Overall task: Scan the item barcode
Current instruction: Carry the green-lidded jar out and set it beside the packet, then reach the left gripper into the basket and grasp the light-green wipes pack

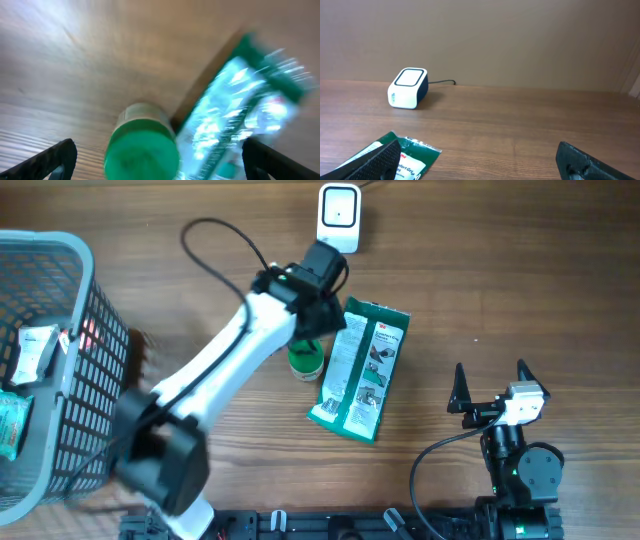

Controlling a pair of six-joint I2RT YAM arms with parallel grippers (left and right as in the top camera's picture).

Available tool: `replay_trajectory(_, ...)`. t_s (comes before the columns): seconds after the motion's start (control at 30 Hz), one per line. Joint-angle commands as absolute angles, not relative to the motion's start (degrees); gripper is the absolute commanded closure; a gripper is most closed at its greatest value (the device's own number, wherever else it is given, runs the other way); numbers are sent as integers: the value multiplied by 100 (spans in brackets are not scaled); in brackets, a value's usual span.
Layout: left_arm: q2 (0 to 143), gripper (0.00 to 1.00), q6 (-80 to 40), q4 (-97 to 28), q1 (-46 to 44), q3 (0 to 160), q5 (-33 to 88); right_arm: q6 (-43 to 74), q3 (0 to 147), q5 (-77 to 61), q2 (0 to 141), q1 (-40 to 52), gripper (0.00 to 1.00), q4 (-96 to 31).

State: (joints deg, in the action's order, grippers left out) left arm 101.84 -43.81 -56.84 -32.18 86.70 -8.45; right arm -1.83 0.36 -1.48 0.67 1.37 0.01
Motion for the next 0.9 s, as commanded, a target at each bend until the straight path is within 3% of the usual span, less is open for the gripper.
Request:
replay_trajectory(0.0,8930,0,-4436,-5627,-3183,8890,-1907,-259,30,-217,45,158,0,14)
replay_trajectory(0.17,7411,0,-4434,-5363,-2718,8890,-3011,-261,30,-217,45,158,0,14)
replay_trajectory(0.37,6351,0,-4436,-5457,-1476,8890,-3070,-259,30,-217,43,158,0,14)
replay_trajectory(0.87,6034,0,-4434,-5531,1317,8890,-2425,-259,30,-217,45,158,0,16)
